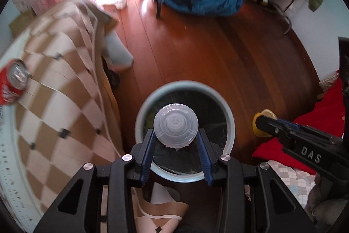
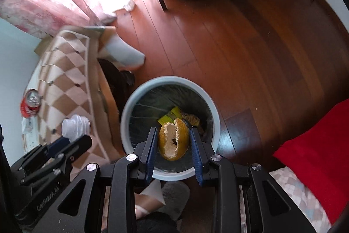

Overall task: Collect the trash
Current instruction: 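Carry the lid and lemon peel over the bin and release them, then move both grippers back toward the table, then grasp the white box with left gripper while right grasps red cola can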

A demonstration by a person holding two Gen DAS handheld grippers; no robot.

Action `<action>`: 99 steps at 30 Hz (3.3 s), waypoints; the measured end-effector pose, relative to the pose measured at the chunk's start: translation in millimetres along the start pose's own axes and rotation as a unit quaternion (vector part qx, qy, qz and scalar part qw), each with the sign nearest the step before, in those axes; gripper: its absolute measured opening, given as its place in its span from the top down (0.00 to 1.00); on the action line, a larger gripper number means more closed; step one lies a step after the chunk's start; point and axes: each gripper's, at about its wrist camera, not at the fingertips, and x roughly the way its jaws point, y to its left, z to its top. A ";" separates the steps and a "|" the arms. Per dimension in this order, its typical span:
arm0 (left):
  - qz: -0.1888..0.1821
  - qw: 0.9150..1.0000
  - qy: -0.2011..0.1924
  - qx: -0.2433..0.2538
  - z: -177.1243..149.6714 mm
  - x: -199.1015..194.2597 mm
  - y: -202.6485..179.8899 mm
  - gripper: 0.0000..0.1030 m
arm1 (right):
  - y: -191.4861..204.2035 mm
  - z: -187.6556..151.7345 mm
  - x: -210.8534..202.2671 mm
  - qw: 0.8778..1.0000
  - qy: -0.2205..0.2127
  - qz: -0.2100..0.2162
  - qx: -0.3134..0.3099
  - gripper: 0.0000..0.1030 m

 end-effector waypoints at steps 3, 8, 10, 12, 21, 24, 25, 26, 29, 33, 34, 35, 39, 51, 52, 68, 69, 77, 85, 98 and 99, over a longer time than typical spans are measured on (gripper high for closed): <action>-0.007 0.999 0.029 -0.018 -0.5 21.6 3.6 0.66 | -7.3 10.5 27.3 1.000 0.021 -0.001 0.002 0.70; -0.001 0.999 0.048 -0.027 -3.9 38.6 7.2 0.65 | -13.3 20.7 61.0 0.999 0.046 -0.011 0.007 0.59; 0.006 0.998 0.054 -0.026 -4.2 42.9 5.9 0.64 | -14.3 21.2 66.7 0.998 0.052 -0.015 0.011 0.50; 0.006 0.998 0.058 -0.027 -5.6 41.6 7.1 0.59 | -14.5 18.8 69.3 0.998 0.054 -0.022 0.013 0.41; 0.032 0.998 0.044 -0.024 -2.8 30.1 11.4 0.09 | -12.5 8.3 49.6 0.996 0.048 -0.074 -0.006 0.02; 0.037 0.998 0.038 -0.021 -2.8 22.7 11.1 0.08 | -11.6 3.4 37.2 0.995 0.043 -0.092 -0.015 0.00; 0.040 0.998 0.037 -0.020 -2.5 20.9 12.0 0.08 | -10.7 2.2 33.2 0.994 0.041 -0.097 -0.016 0.00; 0.043 0.998 0.033 -0.019 -3.3 16.3 11.8 0.08 | -9.8 0.7 28.3 0.994 0.038 -0.104 -0.017 0.00; 0.048 0.998 0.025 -0.015 -3.8 6.8 10.7 0.08 | -7.1 -2.2 12.4 0.993 0.027 -0.110 -0.021 0.00; 0.052 0.998 0.014 -0.015 -4.3 -7.3 11.1 0.07 | -1.5 -7.1 -8.1 0.993 0.017 -0.114 -0.029 0.00; 0.052 0.998 0.012 -0.015 -4.6 -10.4 11.0 0.07 | 0.2 -8.4 -13.3 0.993 0.014 -0.115 -0.031 0.00; 0.053 0.998 0.008 -0.015 -5.4 -15.9 11.1 0.07 | 1.2 -9.8 -19.9 0.993 0.010 -0.114 -0.031 0.00; 0.052 0.999 -0.005 -0.014 -7.9 -33.3 10.9 0.07 | 9.2 -15.9 -44.2 0.993 -0.004 -0.111 -0.036 0.00; 0.075 0.991 -0.101 -0.035 -13.7 -150.2 51.1 0.07 | 86.8 -25.5 -157.3 0.991 -0.112 -0.021 -0.065 0.00; 0.078 0.990 -0.111 -0.044 -13.4 -160.5 61.7 0.07 | 99.9 -23.9 -163.0 0.990 -0.116 -0.014 -0.074 0.00; 0.176 0.931 -0.074 -0.311 -89.5 -159.9 361.2 0.07 | 461.2 -4.5 -3.6 0.887 0.022 -0.090 -0.452 0.00; 0.178 0.926 -0.060 -0.328 -98.1 -147.4 378.2 0.07 | 475.8 -4.8 10.6 0.873 0.028 -0.106 -0.475 0.00; 0.173 0.905 0.007 -0.388 -131.5 -78.2 431.1 0.05 | 529.0 -9.1 113.9 0.770 0.095 -0.197 -0.600 0.00; 0.135 0.906 -0.013 -0.401 -119.6 -87.8 435.2 0.06 | 513.1 28.6 127.5 0.857 0.114 -0.135 -0.484 0.08; -0.012 0.870 0.000 -0.493 -41.4 -71.3 450.6 0.09 | 431.7 79.7 101.7 0.951 0.088 -0.135 -0.263 0.09; 0.000 0.870 0.003 -0.494 -36.3 -69.7 451.9 0.12 | 429.4 79.5 101.1 0.952 0.088 -0.133 -0.261 0.09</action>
